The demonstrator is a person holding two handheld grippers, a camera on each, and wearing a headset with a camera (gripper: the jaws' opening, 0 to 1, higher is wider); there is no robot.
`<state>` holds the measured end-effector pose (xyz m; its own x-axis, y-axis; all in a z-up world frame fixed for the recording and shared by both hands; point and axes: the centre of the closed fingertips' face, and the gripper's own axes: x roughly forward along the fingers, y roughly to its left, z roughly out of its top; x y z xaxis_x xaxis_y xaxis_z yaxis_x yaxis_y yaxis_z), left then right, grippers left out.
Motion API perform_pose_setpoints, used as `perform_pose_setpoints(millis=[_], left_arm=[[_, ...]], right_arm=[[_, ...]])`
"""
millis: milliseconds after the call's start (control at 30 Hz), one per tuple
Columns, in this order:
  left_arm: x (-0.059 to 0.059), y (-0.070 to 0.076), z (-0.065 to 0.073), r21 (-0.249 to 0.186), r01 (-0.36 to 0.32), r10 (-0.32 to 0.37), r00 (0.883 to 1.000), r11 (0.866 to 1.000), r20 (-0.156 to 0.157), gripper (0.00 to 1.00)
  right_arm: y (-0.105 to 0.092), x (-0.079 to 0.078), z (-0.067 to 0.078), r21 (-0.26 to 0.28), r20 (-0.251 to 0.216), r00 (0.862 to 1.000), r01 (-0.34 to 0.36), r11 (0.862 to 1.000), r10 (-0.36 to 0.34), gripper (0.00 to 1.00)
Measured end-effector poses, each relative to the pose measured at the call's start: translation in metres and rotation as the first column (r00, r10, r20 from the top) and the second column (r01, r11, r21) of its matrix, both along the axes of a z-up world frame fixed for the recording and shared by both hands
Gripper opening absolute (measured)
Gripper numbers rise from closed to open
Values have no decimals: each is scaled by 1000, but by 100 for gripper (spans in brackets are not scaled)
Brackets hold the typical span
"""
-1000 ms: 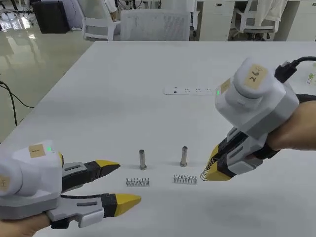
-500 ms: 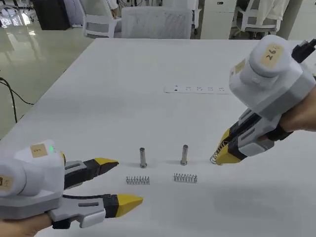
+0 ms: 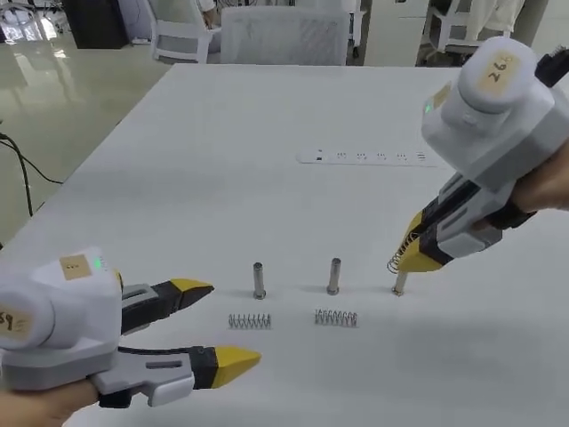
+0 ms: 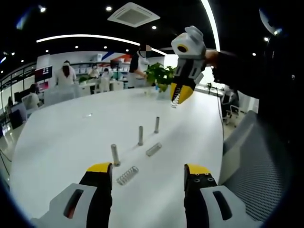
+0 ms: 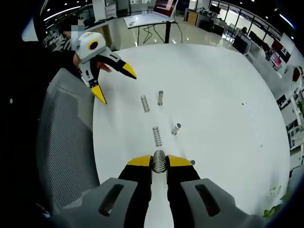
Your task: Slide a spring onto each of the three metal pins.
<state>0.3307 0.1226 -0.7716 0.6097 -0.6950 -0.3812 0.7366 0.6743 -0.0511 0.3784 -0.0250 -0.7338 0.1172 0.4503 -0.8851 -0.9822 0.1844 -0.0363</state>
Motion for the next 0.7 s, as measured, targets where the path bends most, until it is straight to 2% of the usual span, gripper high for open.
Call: perform_pose_setpoints(millis=[300, 700], left_arm=[[0, 0, -2, 4, -2, 2, 1000, 1000, -5, 57], [1, 0, -3, 6, -6, 6, 1000, 1000, -7, 57]], right_arm=[[-3, 18, -1, -33, 11, 1000, 1, 999, -1, 8], [-13, 41, -13, -90, -1, 1000, 11, 996, -11, 8]])
